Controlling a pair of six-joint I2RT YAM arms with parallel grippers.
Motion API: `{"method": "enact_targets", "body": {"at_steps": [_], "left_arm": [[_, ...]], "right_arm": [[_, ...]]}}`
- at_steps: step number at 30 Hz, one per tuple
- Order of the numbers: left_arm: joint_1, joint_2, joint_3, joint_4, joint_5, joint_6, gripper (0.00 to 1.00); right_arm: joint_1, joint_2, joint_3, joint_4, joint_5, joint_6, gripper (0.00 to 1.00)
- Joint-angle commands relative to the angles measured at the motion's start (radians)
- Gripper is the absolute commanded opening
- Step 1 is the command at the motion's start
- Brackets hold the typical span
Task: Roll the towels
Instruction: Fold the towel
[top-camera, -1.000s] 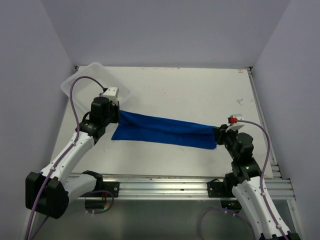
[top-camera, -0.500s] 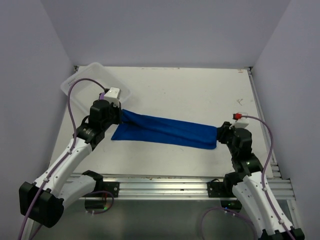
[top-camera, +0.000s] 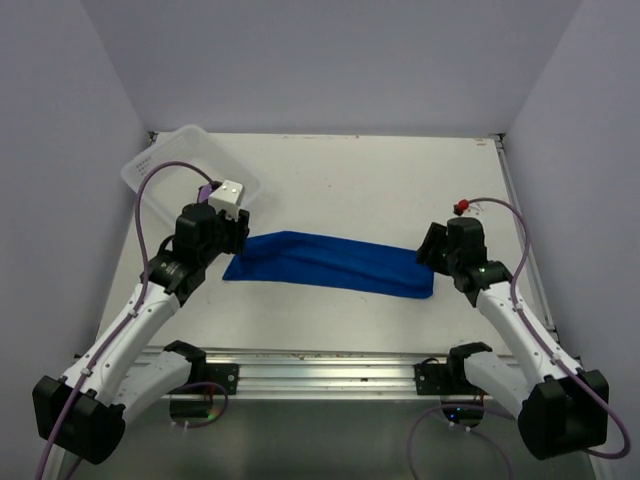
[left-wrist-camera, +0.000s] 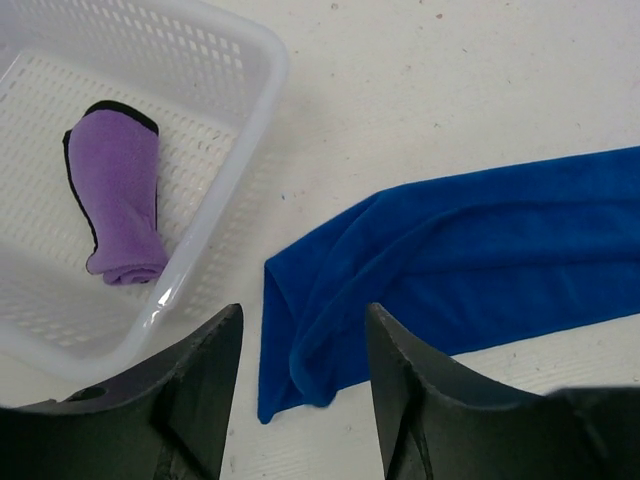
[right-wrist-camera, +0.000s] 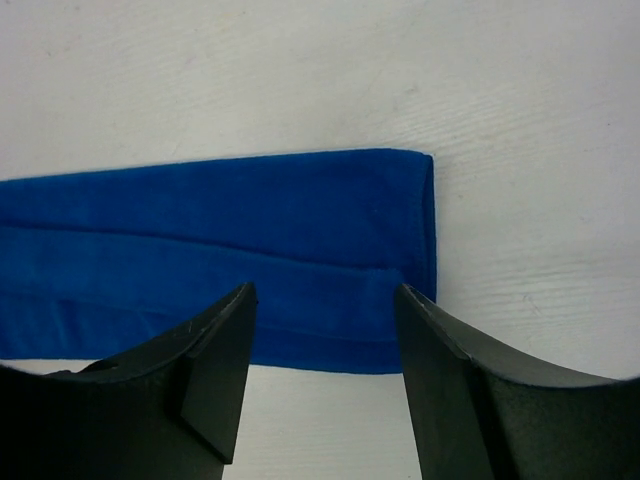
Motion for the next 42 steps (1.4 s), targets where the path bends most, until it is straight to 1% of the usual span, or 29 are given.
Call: {"method": "enact_targets", "body": {"at_steps": [1, 3, 4, 7, 8, 13, 20, 23, 24, 26, 27, 29, 30, 32, 33, 34, 35, 37, 38, 39, 42], "left_arm": [[-0.012, 0.001, 0.005, -0.004, -0.017, 0.024, 0.56], [-0.012, -0.01, 0.007, -0.004, -0.04, 0.018, 0.57], [-0.012, -0.019, 0.007, 0.001, -0.052, 0.015, 0.57], [-0.012, -0.056, -0.001, 0.008, -0.089, 0.009, 0.58], [-0.012, -0.065, 0.0, 0.01, -0.1, 0.006, 0.59], [-0.012, -0.065, -0.001, 0.013, -0.109, -0.003, 0.61], [-0.012, -0.071, -0.01, 0.021, -0.109, -0.014, 0.65], [-0.012, -0.083, -0.012, 0.021, -0.114, -0.022, 0.68], [-0.012, -0.084, -0.013, 0.024, -0.114, -0.025, 0.69], [-0.012, -0.084, -0.013, 0.024, -0.112, -0.031, 0.71], [-0.012, -0.084, -0.013, 0.024, -0.112, -0.034, 0.71], [-0.01, -0.082, -0.01, 0.022, -0.108, -0.04, 0.72], [-0.01, -0.082, -0.009, 0.022, -0.1, -0.041, 0.73], [-0.01, -0.085, -0.007, 0.022, -0.094, -0.055, 0.73], [-0.01, -0.085, -0.006, 0.019, -0.089, -0.061, 0.74], [-0.01, -0.085, -0.004, 0.019, -0.082, -0.071, 0.74], [-0.01, -0.085, -0.004, 0.018, -0.056, -0.093, 0.74], [-0.01, -0.084, -0.006, 0.024, -0.023, -0.118, 0.74], [-0.01, -0.082, -0.007, 0.028, 0.015, -0.138, 0.74], [-0.01, -0.079, -0.007, 0.036, 0.03, -0.143, 0.74], [-0.01, -0.054, 0.01, 0.028, 0.066, -0.164, 0.75]], "right_arm": [[-0.036, 0.058, 0.055, -0.087, 0.04, 0.054, 0.61], [-0.073, 0.089, 0.032, -0.075, 0.02, 0.057, 0.62], [-0.117, 0.095, 0.024, -0.069, -0.011, 0.058, 0.62], [-0.191, 0.13, -0.01, -0.035, -0.046, 0.043, 0.62], [-0.2, 0.144, -0.008, -0.035, -0.054, 0.036, 0.62], [-0.202, 0.225, -0.022, 0.023, -0.109, 0.04, 0.59], [-0.202, 0.328, -0.034, 0.089, -0.141, 0.046, 0.56], [-0.202, 0.36, -0.022, 0.085, -0.143, 0.029, 0.5], [-0.202, 0.368, -0.02, 0.083, -0.145, 0.016, 0.43], [-0.202, 0.391, -0.008, 0.073, -0.151, 0.008, 0.35], [-0.202, 0.397, -0.002, 0.071, -0.151, -0.001, 0.28], [-0.202, 0.409, 0.018, 0.045, -0.155, -0.007, 0.22], [-0.202, 0.418, 0.026, 0.039, -0.152, -0.02, 0.17], [-0.202, 0.422, 0.053, -0.004, -0.123, -0.046, 0.11], [-0.202, 0.422, 0.065, -0.019, -0.12, -0.058, 0.06], [-0.202, 0.42, 0.078, -0.033, -0.067, -0.07, 0.02], [-0.202, 0.422, 0.105, -0.065, -0.048, -0.102, 0.0], [-0.203, 0.429, 0.128, -0.092, 0.005, -0.138, 0.0], [-0.202, 0.432, 0.148, -0.108, 0.059, -0.164, 0.0], [-0.233, 0.435, 0.155, -0.113, 0.09, -0.175, 0.0], [-0.264, 0.457, 0.167, -0.112, 0.18, -0.21, 0.0]]}}
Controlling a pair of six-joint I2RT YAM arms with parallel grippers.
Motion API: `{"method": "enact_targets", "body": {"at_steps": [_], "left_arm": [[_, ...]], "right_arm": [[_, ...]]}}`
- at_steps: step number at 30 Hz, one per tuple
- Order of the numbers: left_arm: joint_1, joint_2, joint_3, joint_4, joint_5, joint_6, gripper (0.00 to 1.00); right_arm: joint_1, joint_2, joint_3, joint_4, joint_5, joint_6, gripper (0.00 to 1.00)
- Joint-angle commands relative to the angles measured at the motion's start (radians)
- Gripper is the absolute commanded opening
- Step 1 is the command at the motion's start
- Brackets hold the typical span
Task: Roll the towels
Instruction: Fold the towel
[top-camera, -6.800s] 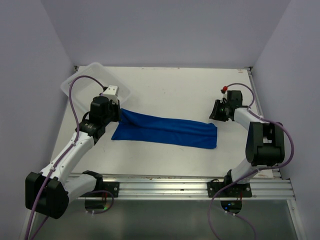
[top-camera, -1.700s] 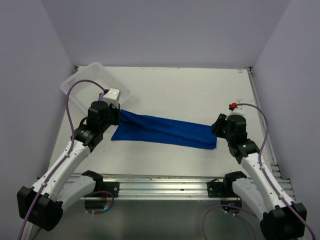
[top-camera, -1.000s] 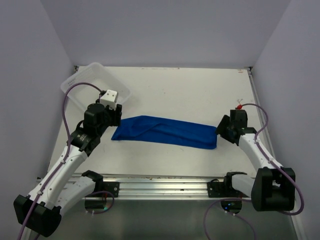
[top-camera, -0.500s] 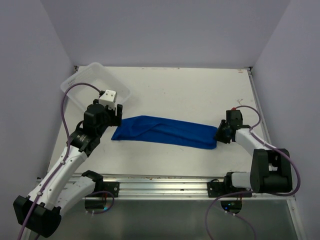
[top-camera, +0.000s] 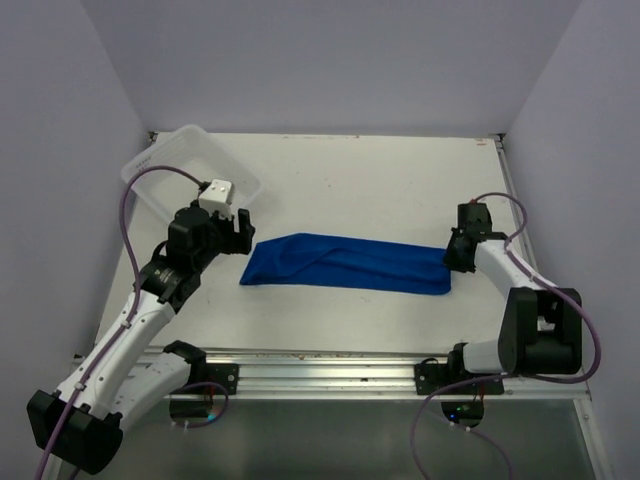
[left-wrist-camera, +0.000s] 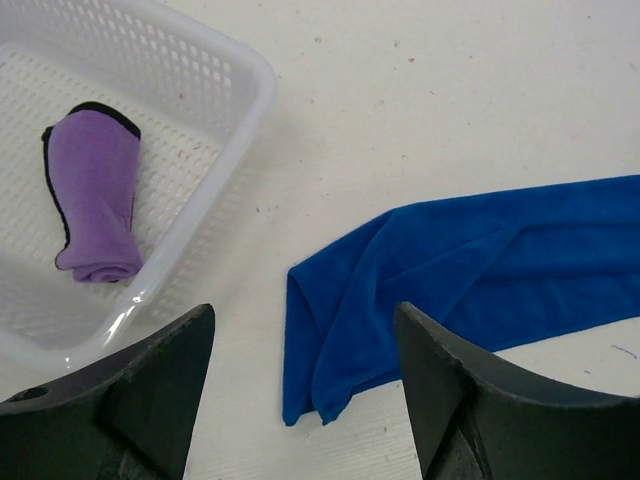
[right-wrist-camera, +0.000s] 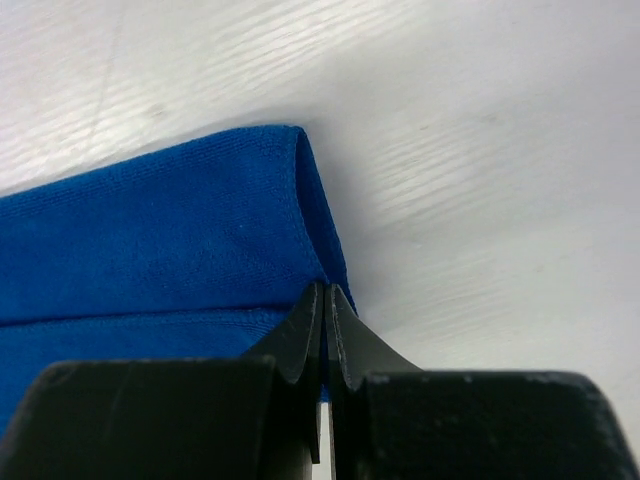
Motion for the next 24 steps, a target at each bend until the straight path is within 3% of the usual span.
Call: {"method": "enact_targets", "body": {"at_steps": [1, 6, 13, 15, 17, 24], "left_arm": [[-0.004, 0.037, 0.032, 0.023, 0.085, -0.046, 0.76], [-0.004, 0.111, 0.069, 0.02, 0.204, -0.132, 0.77], [-0.004, 0.134, -0.104, 0.233, 0.359, -0.397, 0.76], [-0.006, 0.148, -0.148, 0.284, 0.366, -0.422, 0.75], [-0.006, 0.168, -0.179, 0.318, 0.363, -0.45, 0.75], [-0.022, 0.316, -0.201, 0.491, 0.359, -0.496, 0.7]], "right_arm": [[-0.052, 0.028, 0.04, -0.046, 0.155, -0.079, 0.0], [-0.106, 0.06, 0.045, 0.019, 0.272, -0.104, 0.0], [-0.158, 0.052, 0.045, 0.1, 0.392, -0.104, 0.0], [-0.164, 0.052, 0.071, 0.094, 0.388, -0.095, 0.18], [-0.164, 0.054, 0.12, 0.047, 0.347, -0.087, 0.46], [-0.16, -0.061, 0.186, -0.05, 0.195, -0.027, 0.56]]}}
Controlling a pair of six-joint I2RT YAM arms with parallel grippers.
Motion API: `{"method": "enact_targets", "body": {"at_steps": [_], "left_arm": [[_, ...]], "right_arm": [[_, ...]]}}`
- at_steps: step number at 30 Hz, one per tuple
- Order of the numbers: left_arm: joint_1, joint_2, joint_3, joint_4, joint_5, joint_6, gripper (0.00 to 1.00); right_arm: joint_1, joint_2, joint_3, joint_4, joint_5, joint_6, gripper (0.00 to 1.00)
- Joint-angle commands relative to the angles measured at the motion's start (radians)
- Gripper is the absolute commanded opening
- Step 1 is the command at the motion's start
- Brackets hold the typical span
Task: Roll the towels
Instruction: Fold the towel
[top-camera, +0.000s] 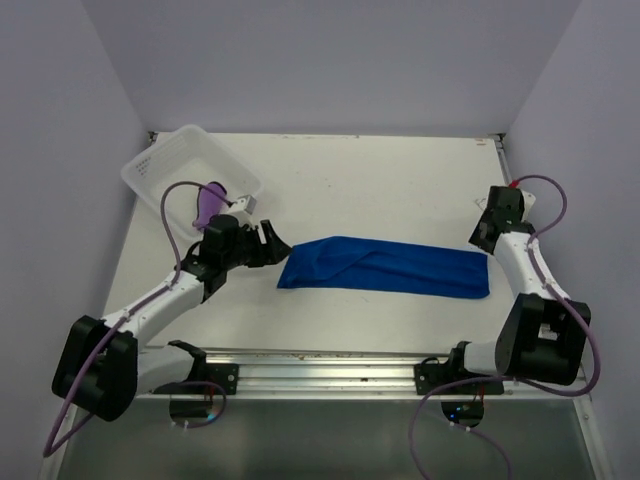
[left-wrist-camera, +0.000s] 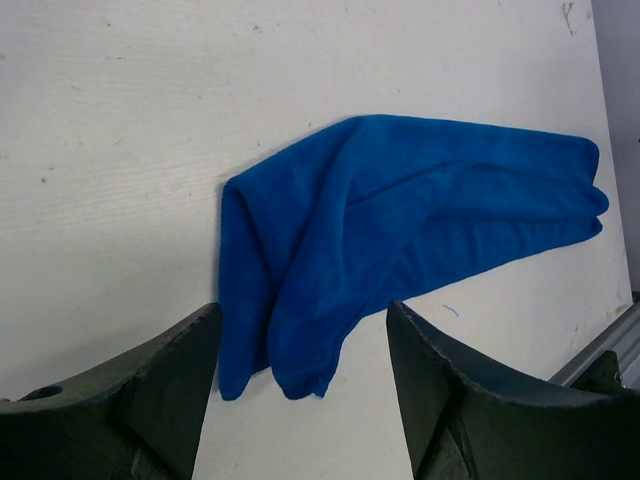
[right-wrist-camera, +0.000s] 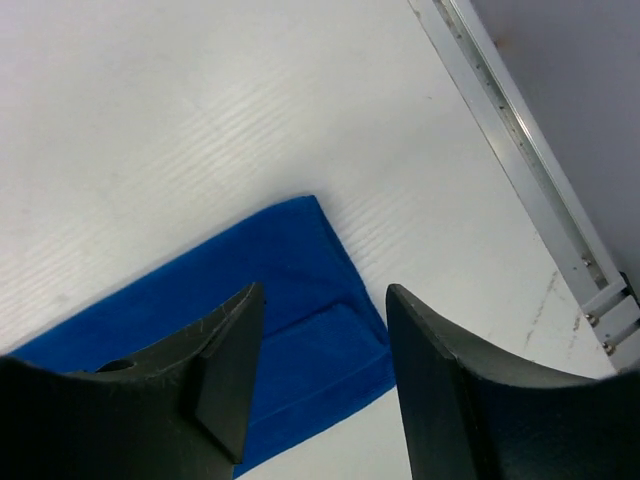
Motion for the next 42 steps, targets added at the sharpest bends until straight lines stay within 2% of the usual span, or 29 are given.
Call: {"method": "enact_targets", "body": {"at_steps": [1, 3, 5, 6, 8, 9, 10, 11, 13, 14, 17, 19, 21, 22, 26, 28, 31, 36, 38, 42], "left_arm": [[-0.02, 0.056, 0.005, 0.169, 0.01, -0.052, 0.7], [-0.032, 0.087, 0.005, 0.196, -0.005, -0.06, 0.68], [-0.037, 0.128, 0.006, 0.206, -0.015, -0.063, 0.66], [-0.038, 0.139, 0.002, 0.209, -0.022, -0.061, 0.66], [-0.038, 0.139, -0.006, 0.204, -0.056, -0.057, 0.65], [-0.038, 0.133, -0.008, 0.192, -0.08, -0.052, 0.65], [-0.038, 0.127, -0.009, 0.192, -0.09, -0.049, 0.64], [-0.038, 0.118, -0.02, 0.187, -0.097, -0.049, 0.64], [-0.038, 0.083, -0.027, 0.178, -0.151, -0.044, 0.64], [-0.037, 0.07, -0.032, 0.166, -0.172, -0.043, 0.64], [-0.038, -0.002, -0.038, 0.12, -0.298, -0.043, 0.65], [-0.035, -0.078, -0.046, 0.082, -0.417, -0.061, 0.67], [-0.031, -0.161, -0.061, 0.048, -0.488, -0.08, 0.7], [-0.023, -0.186, -0.066, 0.034, -0.516, -0.093, 0.7], [0.037, -0.289, -0.095, 0.023, -0.509, -0.095, 0.73], [0.041, -0.316, -0.097, 0.013, -0.515, -0.087, 0.74], [0.043, -0.33, -0.097, 0.0, -0.516, -0.08, 0.75], [0.045, -0.347, -0.086, -0.041, -0.513, -0.061, 0.77], [0.046, -0.358, -0.087, -0.046, -0.515, -0.058, 0.78], [0.049, -0.373, -0.087, -0.053, -0.524, -0.043, 0.79]], "right_arm": [[0.01, -0.082, 0.06, -0.054, -0.125, 0.05, 0.55], [0.057, -0.104, 0.042, -0.015, -0.294, 0.076, 0.53], [0.115, -0.132, 0.013, 0.064, -0.389, 0.045, 0.51], [0.204, -0.139, 0.011, 0.074, -0.444, 0.038, 0.51], [0.292, -0.147, -0.001, 0.134, -0.57, -0.01, 0.48], [0.329, -0.143, -0.002, 0.156, -0.674, -0.004, 0.4], [0.329, -0.142, -0.004, 0.171, -0.73, 0.011, 0.36], [0.381, -0.129, -0.005, 0.182, -0.771, 0.022, 0.34], [0.459, -0.106, 0.017, 0.176, -0.82, 0.045, 0.35], [0.558, -0.087, 0.022, 0.179, -0.811, 0.057, 0.37], [0.75, -0.051, 0.031, 0.229, -0.753, 0.123, 0.42], [0.809, 0.0, 0.042, 0.269, -0.695, 0.196, 0.44], [0.864, 0.078, 0.048, 0.311, -0.71, 0.244, 0.44], [0.88, 0.116, 0.103, 0.251, -0.696, 0.272, 0.44], [1.014, 0.262, 0.253, 0.154, -0.609, 0.29, 0.45], [1.041, 0.302, 0.289, 0.179, -0.589, 0.351, 0.49], [1.059, 0.341, 0.303, 0.241, -0.59, 0.45, 0.5], [1.087, 0.413, 0.415, 0.156, -0.59, 0.491, 0.53], [1.094, 0.437, 0.429, 0.134, -0.586, 0.502, 0.56], [1.098, 0.473, 0.447, 0.119, -0.587, 0.519, 0.58]]}}
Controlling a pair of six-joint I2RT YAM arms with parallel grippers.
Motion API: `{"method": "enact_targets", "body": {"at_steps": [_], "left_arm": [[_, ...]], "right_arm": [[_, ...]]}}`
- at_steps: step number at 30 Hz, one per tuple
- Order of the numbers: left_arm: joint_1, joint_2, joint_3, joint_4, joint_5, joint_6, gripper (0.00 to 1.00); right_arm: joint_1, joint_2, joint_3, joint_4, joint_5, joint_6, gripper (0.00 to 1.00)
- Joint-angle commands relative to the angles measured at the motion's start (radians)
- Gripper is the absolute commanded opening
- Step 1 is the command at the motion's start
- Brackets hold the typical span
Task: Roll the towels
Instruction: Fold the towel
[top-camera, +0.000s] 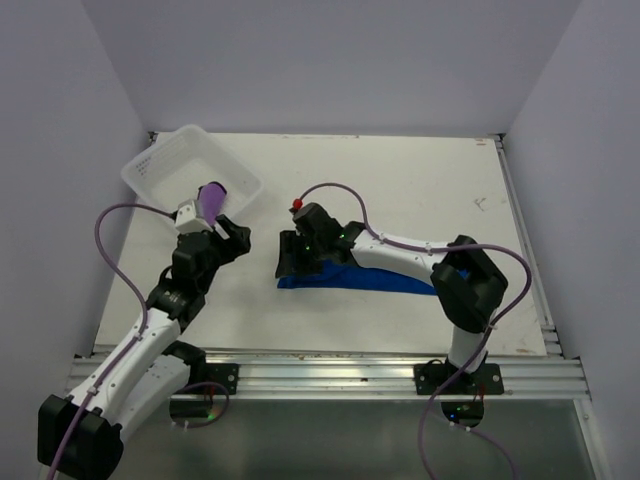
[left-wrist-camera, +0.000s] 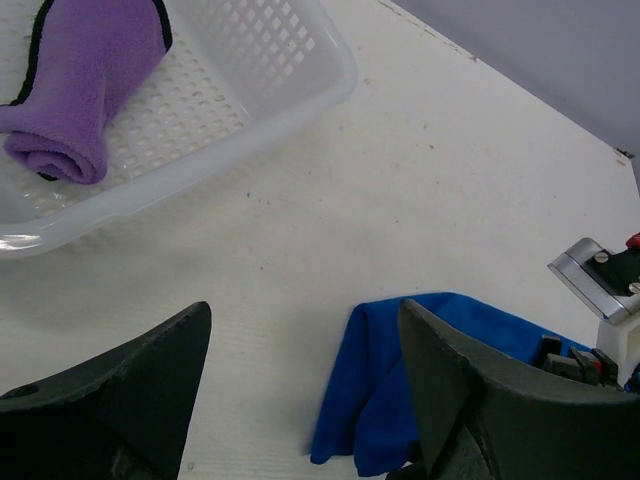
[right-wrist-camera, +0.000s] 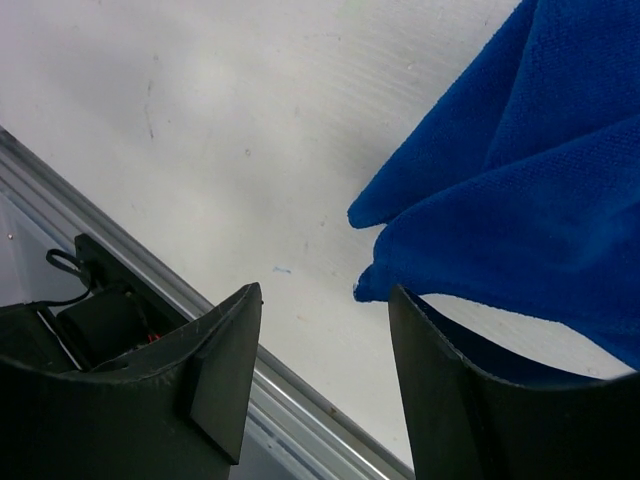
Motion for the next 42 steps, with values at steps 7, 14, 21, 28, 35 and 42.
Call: {"method": "enact_targets", "body": {"at_steps": [7, 14, 21, 28, 35, 42], "left_arm": [[0.019, -0.047, 0.01, -0.009, -0.048, 0.061, 0.8], [0.019, -0.04, 0.007, 0.013, -0.039, 0.07, 0.81], [0.019, -0.037, -0.004, 0.028, -0.02, 0.067, 0.81], [0.019, -0.043, 0.007, 0.02, -0.023, 0.081, 0.82], [0.019, -0.049, 0.004, 0.008, -0.016, 0.082, 0.82], [0.019, -0.058, 0.004, 0.013, -0.011, 0.092, 0.83]], "right_arm": [[0.01, 0.001, 0.03, -0.054, 0.01, 0.068, 0.58], [0.01, -0.074, 0.027, -0.089, 0.043, 0.074, 0.58], [0.01, -0.095, -0.055, -0.039, 0.017, 0.124, 0.58], [0.021, -0.058, -0.076, 0.009, -0.012, 0.157, 0.58], [0.024, 0.014, -0.064, 0.041, -0.01, 0.172, 0.58], [0.024, 0.057, -0.004, 0.027, 0.028, 0.176, 0.1]]}}
